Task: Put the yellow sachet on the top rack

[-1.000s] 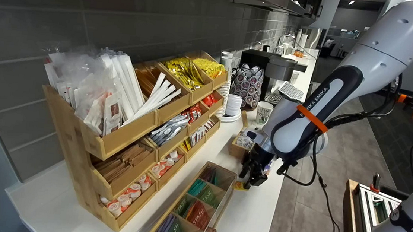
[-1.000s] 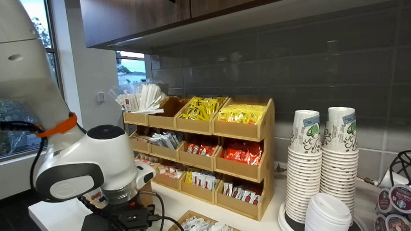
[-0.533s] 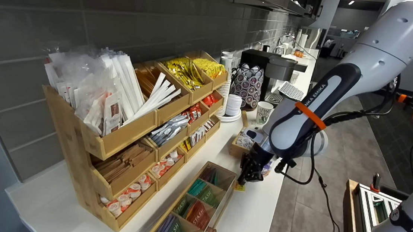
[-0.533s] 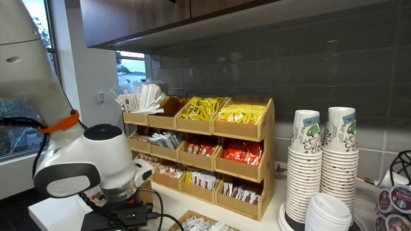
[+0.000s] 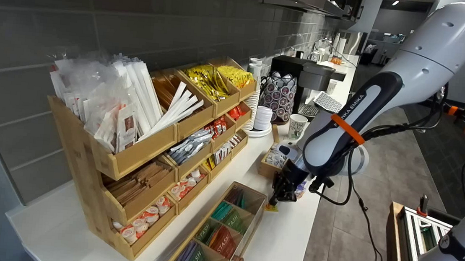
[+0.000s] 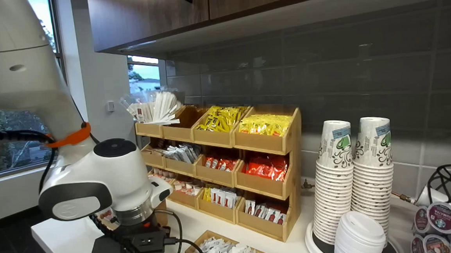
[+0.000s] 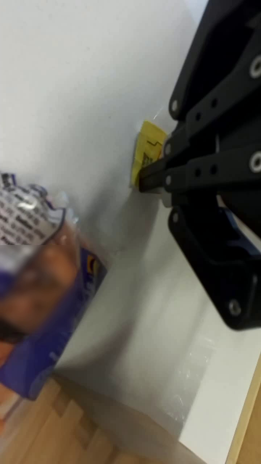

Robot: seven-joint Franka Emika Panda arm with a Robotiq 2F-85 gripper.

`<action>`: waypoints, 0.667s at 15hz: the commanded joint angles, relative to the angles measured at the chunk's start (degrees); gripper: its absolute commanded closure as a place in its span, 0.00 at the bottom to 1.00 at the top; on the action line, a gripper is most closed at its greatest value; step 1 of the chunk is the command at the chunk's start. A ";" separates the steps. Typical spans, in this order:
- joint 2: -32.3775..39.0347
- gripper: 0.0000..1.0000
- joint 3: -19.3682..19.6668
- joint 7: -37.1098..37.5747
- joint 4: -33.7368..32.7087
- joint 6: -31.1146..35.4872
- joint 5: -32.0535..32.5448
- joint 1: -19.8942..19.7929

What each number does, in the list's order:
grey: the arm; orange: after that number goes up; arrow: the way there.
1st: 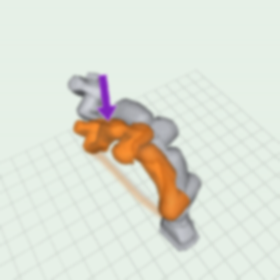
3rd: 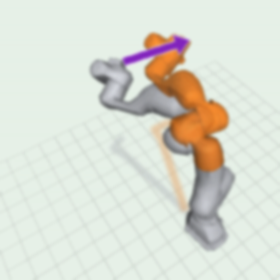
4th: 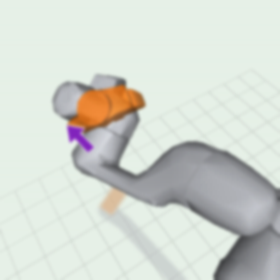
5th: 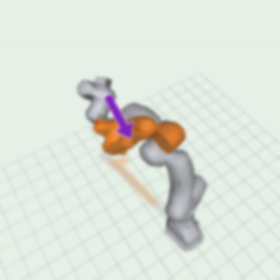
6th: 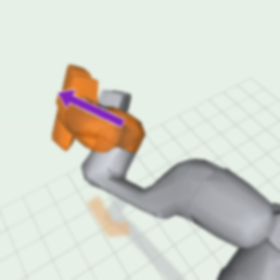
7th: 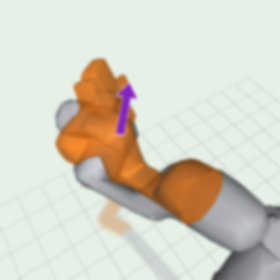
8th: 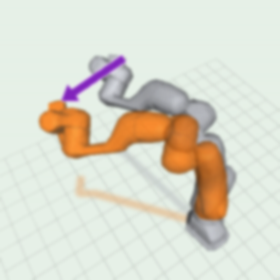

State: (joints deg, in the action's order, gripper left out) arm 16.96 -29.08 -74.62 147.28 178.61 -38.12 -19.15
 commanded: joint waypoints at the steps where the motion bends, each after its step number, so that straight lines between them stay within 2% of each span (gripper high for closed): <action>1: -1.55 1.00 -0.77 -0.43 0.91 0.57 -0.79 -1.16; 8: -6.74 1.00 -5.41 -1.21 1.14 -0.85 -3.14 -5.79; 9: -6.82 0.75 -5.33 -0.88 1.34 -0.52 -2.87 -5.77; 10: -6.65 0.73 -4.48 -0.16 1.82 -0.07 -2.03 -5.17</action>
State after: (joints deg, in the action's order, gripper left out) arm 11.91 -33.08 -74.62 147.31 178.61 -39.34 -23.81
